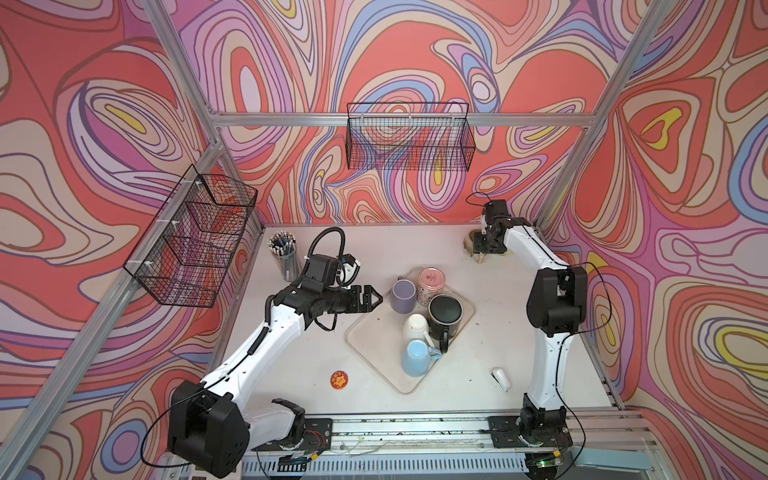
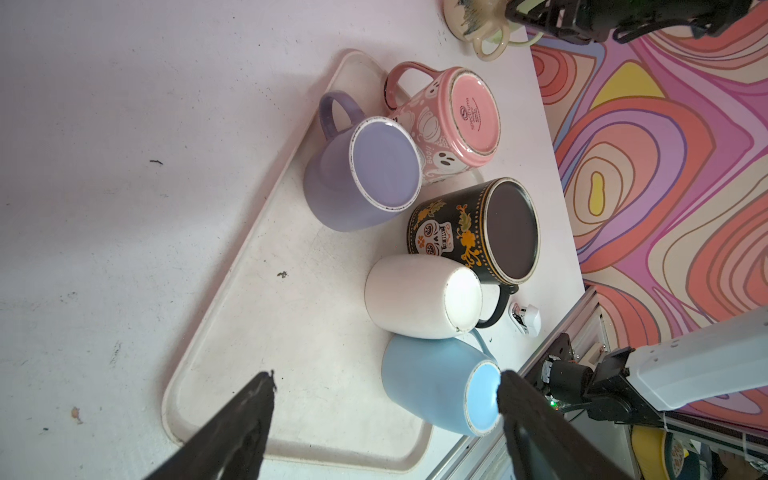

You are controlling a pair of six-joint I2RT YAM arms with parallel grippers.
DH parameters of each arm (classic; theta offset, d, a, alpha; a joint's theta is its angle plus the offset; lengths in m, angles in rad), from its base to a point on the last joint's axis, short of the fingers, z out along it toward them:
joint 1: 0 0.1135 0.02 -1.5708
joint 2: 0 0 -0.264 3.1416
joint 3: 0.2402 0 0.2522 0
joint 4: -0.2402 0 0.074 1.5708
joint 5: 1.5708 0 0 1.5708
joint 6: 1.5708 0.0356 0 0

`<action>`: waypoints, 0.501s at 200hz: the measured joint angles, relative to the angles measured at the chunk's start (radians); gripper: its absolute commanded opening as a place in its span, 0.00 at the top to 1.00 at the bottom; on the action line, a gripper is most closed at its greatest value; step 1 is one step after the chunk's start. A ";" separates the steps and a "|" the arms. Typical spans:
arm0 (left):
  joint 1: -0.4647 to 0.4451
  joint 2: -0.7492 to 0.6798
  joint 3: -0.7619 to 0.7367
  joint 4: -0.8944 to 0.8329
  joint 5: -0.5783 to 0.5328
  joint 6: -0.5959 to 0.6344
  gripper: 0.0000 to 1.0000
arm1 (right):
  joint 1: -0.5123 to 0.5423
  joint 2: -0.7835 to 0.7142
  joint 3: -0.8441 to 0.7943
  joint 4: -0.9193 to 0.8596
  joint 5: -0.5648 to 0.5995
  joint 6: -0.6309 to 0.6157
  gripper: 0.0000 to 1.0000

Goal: Turn the mug right side up
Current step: 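Reach the left gripper over the black skull mug while the right gripper withdraws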

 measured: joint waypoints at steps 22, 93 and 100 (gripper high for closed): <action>0.000 -0.041 -0.001 -0.027 -0.007 0.000 0.14 | 0.011 -0.054 -0.016 0.008 0.001 0.003 0.42; 0.000 -0.272 -0.106 -0.080 -0.018 -0.004 0.15 | 0.190 -0.381 -0.253 0.040 0.003 -0.020 0.41; 0.000 -0.286 -0.119 -0.085 -0.019 -0.003 0.15 | 0.214 -0.428 -0.291 0.042 0.000 -0.024 0.42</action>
